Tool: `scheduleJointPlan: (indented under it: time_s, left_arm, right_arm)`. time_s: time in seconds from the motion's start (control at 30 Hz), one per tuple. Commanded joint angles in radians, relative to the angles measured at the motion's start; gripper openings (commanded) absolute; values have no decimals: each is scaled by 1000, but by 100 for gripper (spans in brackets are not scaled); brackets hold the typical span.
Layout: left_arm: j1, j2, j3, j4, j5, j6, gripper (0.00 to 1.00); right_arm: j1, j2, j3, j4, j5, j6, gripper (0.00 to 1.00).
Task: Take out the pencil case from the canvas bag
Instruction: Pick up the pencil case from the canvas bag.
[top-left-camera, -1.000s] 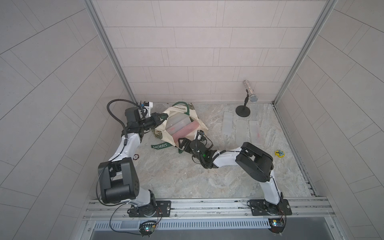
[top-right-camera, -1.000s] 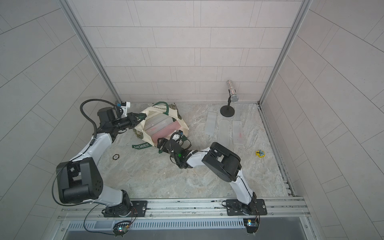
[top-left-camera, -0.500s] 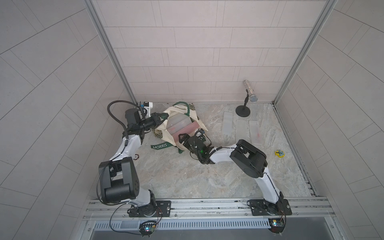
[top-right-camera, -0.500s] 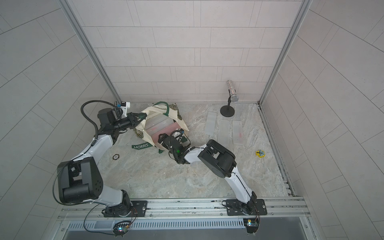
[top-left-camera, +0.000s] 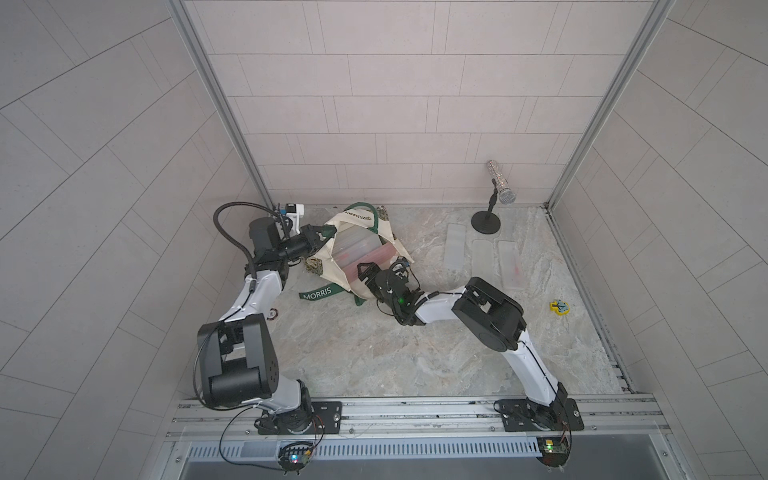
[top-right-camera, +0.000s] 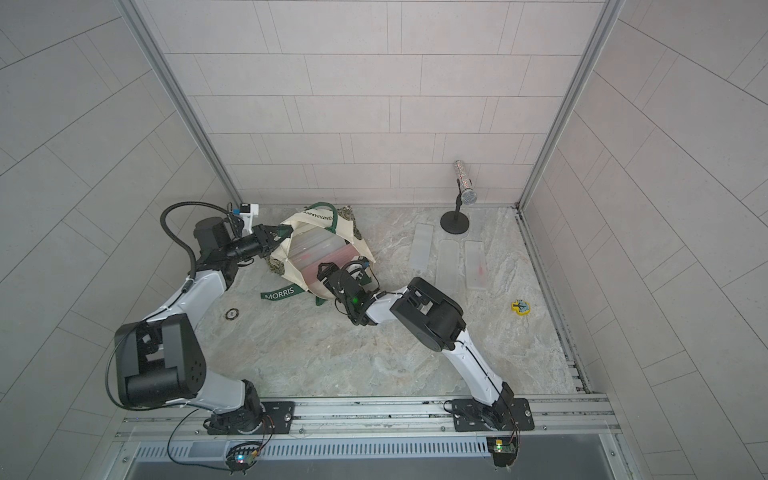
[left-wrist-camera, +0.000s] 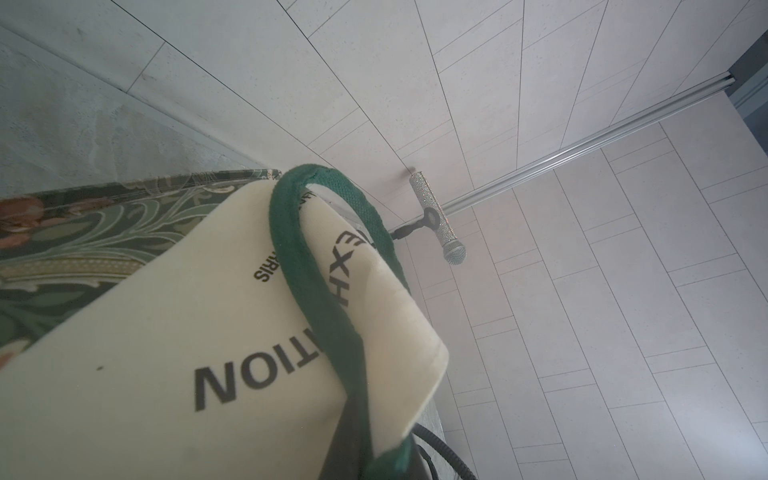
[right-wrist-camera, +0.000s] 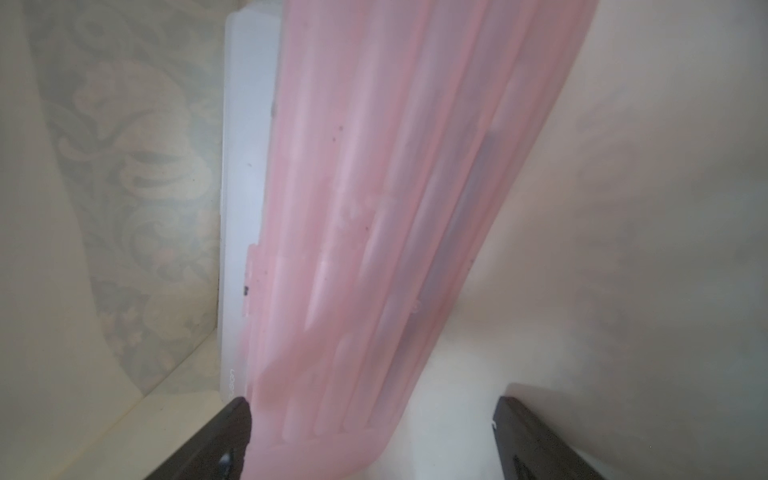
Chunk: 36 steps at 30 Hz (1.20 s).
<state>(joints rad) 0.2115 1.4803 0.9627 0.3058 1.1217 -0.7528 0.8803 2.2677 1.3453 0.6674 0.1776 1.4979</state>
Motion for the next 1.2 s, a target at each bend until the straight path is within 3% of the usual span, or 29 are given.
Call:
scheduleJointPlan:
  time_s: [0.0, 0.43, 0.67, 0.73, 0.97, 1.17]
  left_arm:
    - [5, -22, 18, 156, 77, -22, 0]
    - [3, -6, 6, 250, 98, -93, 0]
    - [2, 17, -8, 389, 120, -192, 0]
    - [2, 25, -11, 438, 128, -229, 0]
    - [2, 68, -24, 624, 142, -361, 0]
    - [2, 83, -18, 653, 144, -387, 0]
  right_arm:
    - [-15, 34, 32, -20, 21, 45, 94]
    - [-30, 99, 114, -76, 3, 153, 94]
    - [-56, 147, 183, -109, -28, 146, 93]
    - [-65, 150, 189, -100, -50, 117, 86]
    - [-84, 73, 177, -122, -46, -48, 74]
    - [-101, 32, 112, -61, -66, -103, 66]
